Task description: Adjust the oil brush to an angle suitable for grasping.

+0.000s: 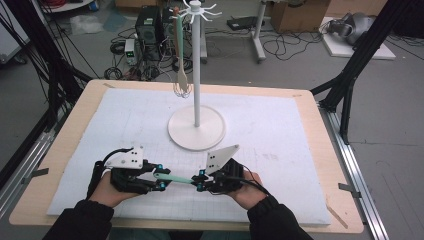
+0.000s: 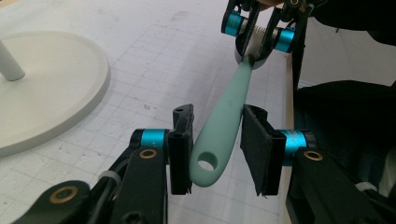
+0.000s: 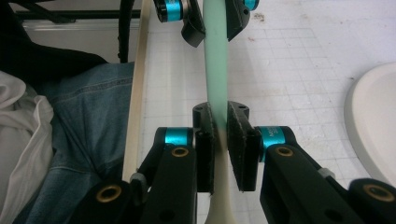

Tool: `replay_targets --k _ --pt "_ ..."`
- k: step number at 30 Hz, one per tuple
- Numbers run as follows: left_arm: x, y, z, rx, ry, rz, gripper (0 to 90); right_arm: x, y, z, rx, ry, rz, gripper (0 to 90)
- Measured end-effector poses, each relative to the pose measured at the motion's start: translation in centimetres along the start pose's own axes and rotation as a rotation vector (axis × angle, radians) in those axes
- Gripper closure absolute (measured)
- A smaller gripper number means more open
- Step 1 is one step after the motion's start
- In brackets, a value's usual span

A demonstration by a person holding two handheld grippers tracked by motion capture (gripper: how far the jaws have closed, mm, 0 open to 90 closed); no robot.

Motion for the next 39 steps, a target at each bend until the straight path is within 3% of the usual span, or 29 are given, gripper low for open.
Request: replay_targets --k 20,27,29,39 --pt "0.16 0.05 0.0 -0.006 -0.037 -0.003 70.5 0.02 -0.21 -0.24 -0.018 0.003 0.016 81.6" --pt "0.24 0.05 -0.05 -0.025 -0.059 -0.025 74.5 0.15 -0.39 -0.29 -0.027 0.003 0.021 81.9" --pt "0.38 0.03 -0.1 -0.021 -0.063 -0.031 80.6 0.25 -0.44 -0.18 -0.021 0.005 0.022 84.5" --pt "0.88 0.28 -0.25 -0.056 -0.076 -0.091 83.1 0.38 -0.74 -0.51 -0.042 0.008 0.034 84.4"
Point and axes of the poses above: each handheld gripper's, and its own axes: z roughly backward along the jaws, y roughly out of its top, x roughly to its right, the point moved 2 cm from there along -z, roughly forward along the jaws, and after that the axes turned 9 degrees about x, right-handed, at the moved point
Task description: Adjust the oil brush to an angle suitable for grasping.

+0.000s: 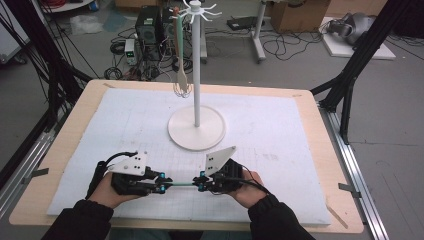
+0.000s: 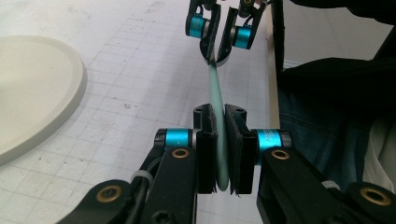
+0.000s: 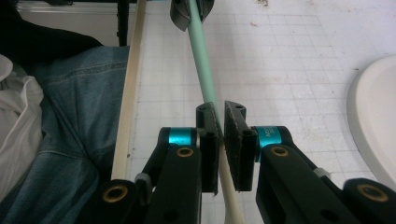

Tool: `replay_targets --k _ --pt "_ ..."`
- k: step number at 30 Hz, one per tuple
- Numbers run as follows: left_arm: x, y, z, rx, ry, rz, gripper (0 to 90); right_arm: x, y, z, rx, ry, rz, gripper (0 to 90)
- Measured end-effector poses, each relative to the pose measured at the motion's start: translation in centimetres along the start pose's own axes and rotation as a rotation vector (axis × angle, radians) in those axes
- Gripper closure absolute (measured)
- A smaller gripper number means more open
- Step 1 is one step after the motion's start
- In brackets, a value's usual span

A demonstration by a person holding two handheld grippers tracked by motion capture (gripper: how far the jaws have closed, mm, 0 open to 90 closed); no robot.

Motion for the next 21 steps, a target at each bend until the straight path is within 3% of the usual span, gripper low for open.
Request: replay_targets --k 6,10,14,21 --pt "0.2 0.3 0.1 -0.004 -0.002 -0.02 83.2 0.0 0.1 -0.3 -0.014 0.017 0.008 82.4" --pt "0.3 0.4 0.1 -0.004 -0.002 -0.028 83.2 -0.2 0.2 -0.8 -0.051 0.028 0.024 78.8" --pt "0.4 0.5 0.1 -0.011 -0.002 -0.036 83.2 -0.4 0.2 -1.3 -0.082 0.028 0.047 81.1" --pt "0.2 0.7 0.4 0.032 0.003 0.002 77.7 -0.8 0.5 -1.3 -0.085 0.038 0.067 84.7"
Point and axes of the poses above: each handheld gripper's, and its own axes: z roughly backward along the jaws, y roughly out of its top, x roughly to its right, the point moved 2 cm from there along -z, roughly forward along the jaws, and after that the axes turned 9 degrees about x, right-handed, at the moved point
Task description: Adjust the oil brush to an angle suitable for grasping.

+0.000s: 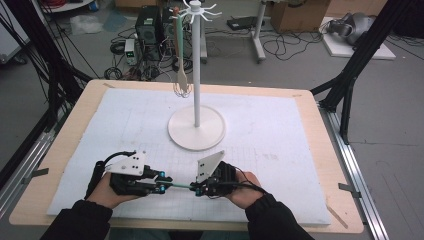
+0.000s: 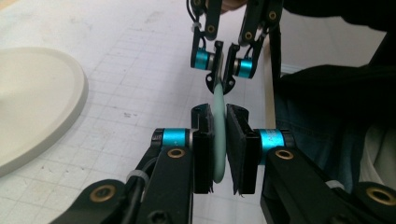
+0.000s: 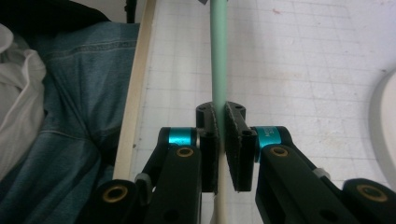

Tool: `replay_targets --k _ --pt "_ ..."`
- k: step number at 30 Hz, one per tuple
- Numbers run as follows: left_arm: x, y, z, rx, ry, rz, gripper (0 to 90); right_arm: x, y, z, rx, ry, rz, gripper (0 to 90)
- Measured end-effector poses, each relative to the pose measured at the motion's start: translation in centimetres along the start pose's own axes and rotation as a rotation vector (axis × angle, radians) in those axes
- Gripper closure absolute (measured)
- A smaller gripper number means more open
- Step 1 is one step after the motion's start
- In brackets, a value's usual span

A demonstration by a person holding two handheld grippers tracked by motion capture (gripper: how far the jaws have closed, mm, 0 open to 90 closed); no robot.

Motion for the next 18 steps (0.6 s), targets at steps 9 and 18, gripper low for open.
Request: replay_targets --k 9,18 --pt "-0.15 0.09 0.21 0.02 0.011 0.027 70.0 0.3 0.12 0.63 0.058 0.001 -0.023 84.7" --pt "-0.09 0.5 -0.05 0.031 -0.011 0.029 80.6 0.21 0.32 0.28 0.068 0.008 -0.015 84.6"
Point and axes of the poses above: each handheld gripper's, and its own axes: z roughly backward along the jaws, y roughly out of its top, x roughly to its right, the point moved 2 cm from there along -z, roughly forward along the jaws, and after that the axes turned 9 degrees about x, right-handed, at the moved point
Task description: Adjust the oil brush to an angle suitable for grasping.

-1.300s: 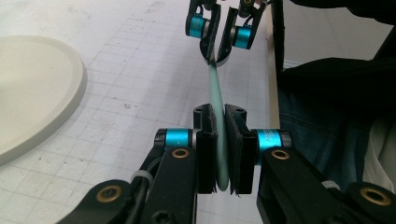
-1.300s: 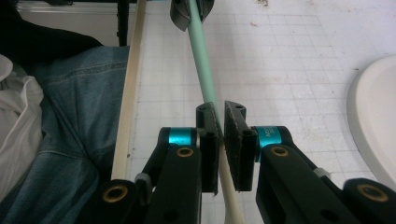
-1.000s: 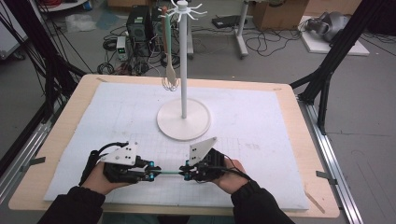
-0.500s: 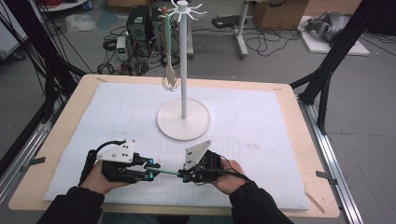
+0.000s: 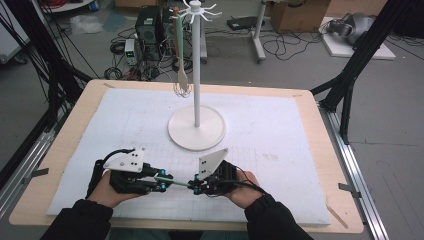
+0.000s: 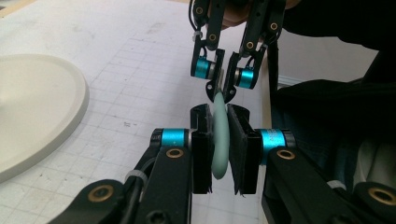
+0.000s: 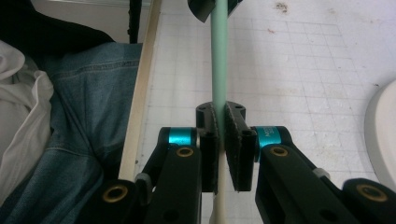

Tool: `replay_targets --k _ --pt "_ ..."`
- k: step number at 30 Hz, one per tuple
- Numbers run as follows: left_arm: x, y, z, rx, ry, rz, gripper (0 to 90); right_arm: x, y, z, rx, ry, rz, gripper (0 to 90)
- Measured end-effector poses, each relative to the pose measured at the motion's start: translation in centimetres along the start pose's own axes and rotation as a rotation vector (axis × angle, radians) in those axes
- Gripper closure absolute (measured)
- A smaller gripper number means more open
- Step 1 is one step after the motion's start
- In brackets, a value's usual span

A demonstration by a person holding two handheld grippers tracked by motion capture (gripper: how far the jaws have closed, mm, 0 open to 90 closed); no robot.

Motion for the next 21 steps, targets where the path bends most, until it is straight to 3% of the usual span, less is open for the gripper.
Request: replay_targets --k 6,15,21 --pt "0.25 0.34 0.11 0.0 -0.011 -0.014 82.9 -0.07 0.1 -0.05 0.006 -0.004 0.012 83.6" --pt "0.36 0.43 0.13 -0.017 0.002 -0.031 83.0 -0.26 0.49 -0.39 -0.034 -0.013 0.025 79.1" --pt "0.39 0.47 0.06 -0.016 0.001 -0.029 82.9 -0.28 0.49 -0.79 -0.057 -0.017 0.029 83.5"
Point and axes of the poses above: each handheld gripper's, and its own axes: z roughly backward along the jaws, y roughly out of its top, x roughly to its right, the point moved 2 cm from there along -z, roughly forward along the jaws, and after that the axes turned 9 degrees about x, right-handed, at the moved point
